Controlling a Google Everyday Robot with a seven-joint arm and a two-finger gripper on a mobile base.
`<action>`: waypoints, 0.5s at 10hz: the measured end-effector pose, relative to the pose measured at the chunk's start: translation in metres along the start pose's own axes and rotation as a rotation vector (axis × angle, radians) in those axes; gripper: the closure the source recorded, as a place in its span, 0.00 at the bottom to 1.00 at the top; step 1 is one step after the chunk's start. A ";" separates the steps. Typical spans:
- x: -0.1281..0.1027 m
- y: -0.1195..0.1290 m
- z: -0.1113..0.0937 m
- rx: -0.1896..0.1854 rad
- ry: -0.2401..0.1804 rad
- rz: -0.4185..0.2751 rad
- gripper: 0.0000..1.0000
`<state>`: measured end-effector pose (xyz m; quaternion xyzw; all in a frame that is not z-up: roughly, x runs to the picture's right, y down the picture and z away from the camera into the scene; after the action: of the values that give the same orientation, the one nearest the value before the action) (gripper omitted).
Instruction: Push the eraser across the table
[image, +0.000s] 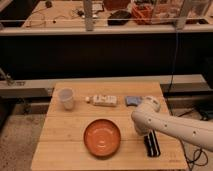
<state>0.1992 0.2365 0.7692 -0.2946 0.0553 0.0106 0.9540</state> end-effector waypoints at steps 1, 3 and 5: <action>0.000 -0.001 -0.001 0.003 0.000 -0.001 1.00; -0.001 0.000 0.000 0.006 -0.004 -0.006 1.00; 0.000 -0.001 -0.001 0.011 -0.006 -0.008 1.00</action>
<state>0.1995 0.2351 0.7687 -0.2896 0.0515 0.0074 0.9557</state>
